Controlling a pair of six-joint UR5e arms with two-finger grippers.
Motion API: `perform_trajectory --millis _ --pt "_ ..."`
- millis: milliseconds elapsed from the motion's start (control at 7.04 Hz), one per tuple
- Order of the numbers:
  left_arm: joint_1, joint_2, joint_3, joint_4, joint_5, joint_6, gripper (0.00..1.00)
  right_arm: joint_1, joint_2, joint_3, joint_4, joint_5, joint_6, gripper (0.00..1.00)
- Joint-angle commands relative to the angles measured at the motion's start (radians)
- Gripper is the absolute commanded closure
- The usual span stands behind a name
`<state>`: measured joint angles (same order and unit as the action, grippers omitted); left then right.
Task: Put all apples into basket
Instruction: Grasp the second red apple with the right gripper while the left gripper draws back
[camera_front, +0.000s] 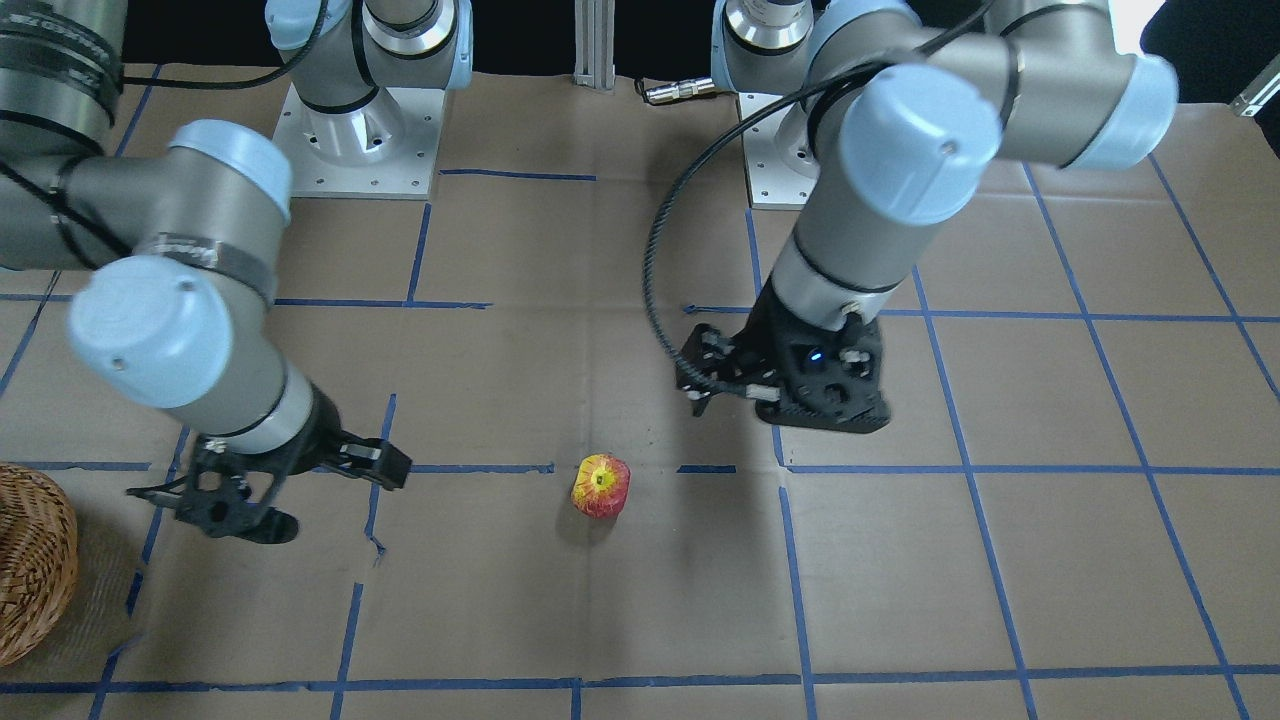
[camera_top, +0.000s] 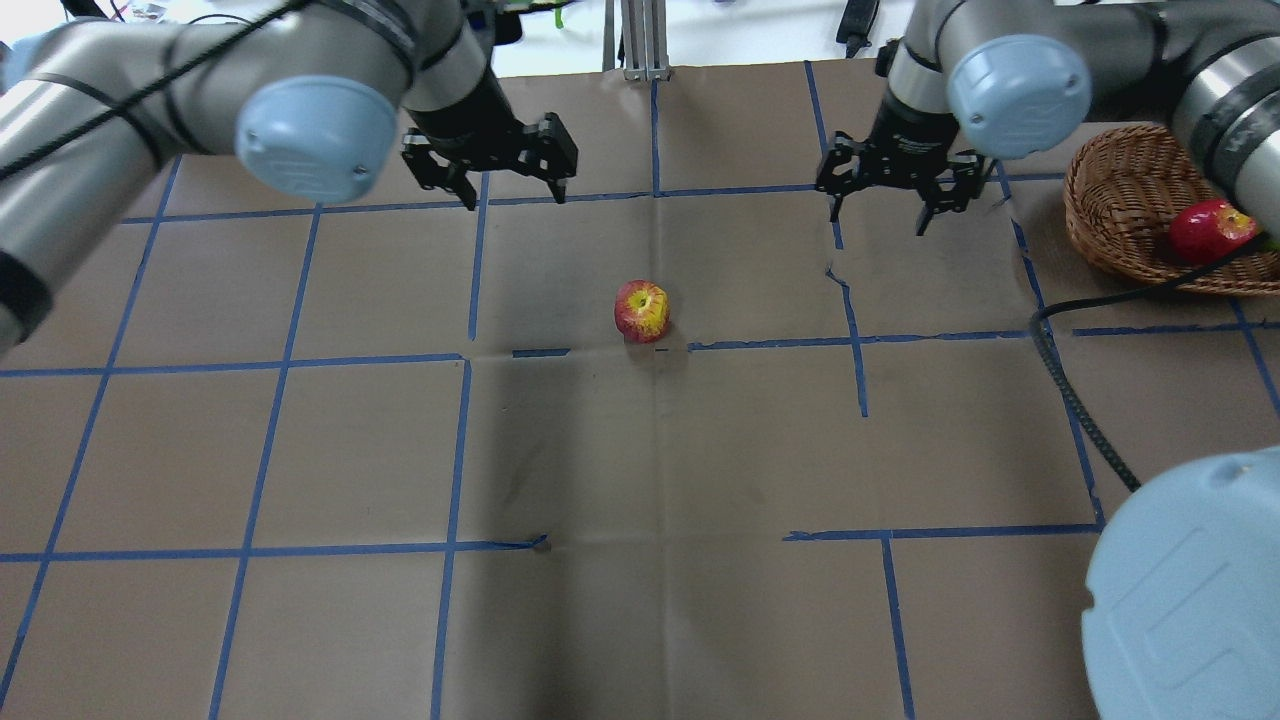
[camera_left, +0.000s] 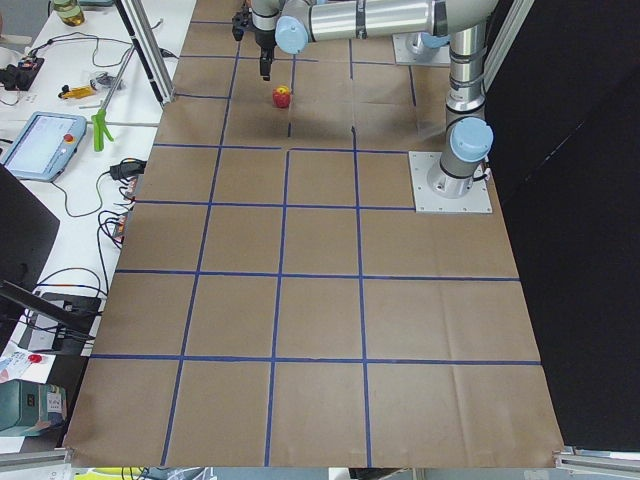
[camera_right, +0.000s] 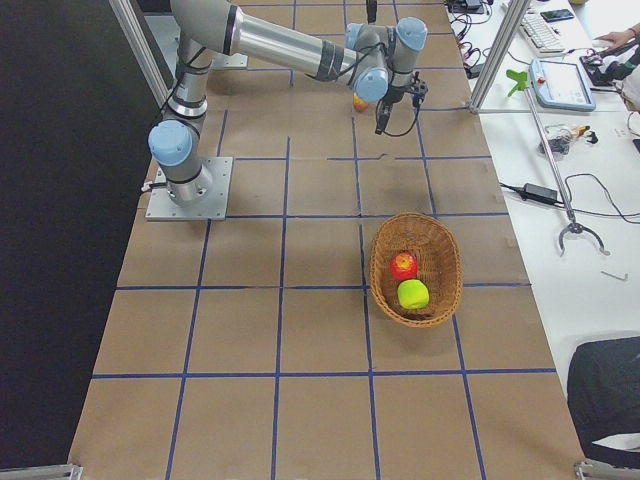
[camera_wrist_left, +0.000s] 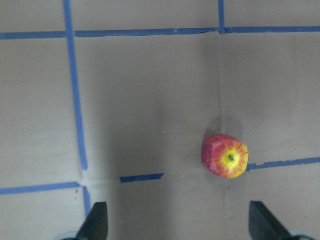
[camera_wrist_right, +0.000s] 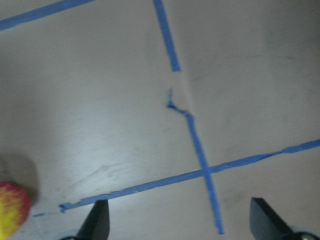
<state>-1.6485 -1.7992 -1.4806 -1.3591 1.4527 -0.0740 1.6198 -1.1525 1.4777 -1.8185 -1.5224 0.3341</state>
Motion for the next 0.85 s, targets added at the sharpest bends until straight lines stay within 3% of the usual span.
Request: perform_trajectory --millis 0,284,710 --pt "0.072 0.15 0.005 -0.196 0.144 0.0 0.01 0.183 0.081 -0.067 -0.056 0.011 0.292 0.0" --pt "0.062 0.237 -0.015 -0.293 0.147 -0.016 0.01 0.302 0.169 -0.148 -0.058 -0.008 0.393 0.01" --pt "0.078 0.277 -0.043 -0.319 0.138 0.0 0.03 0.311 0.22 -0.137 -0.085 -0.004 0.401 0.01"
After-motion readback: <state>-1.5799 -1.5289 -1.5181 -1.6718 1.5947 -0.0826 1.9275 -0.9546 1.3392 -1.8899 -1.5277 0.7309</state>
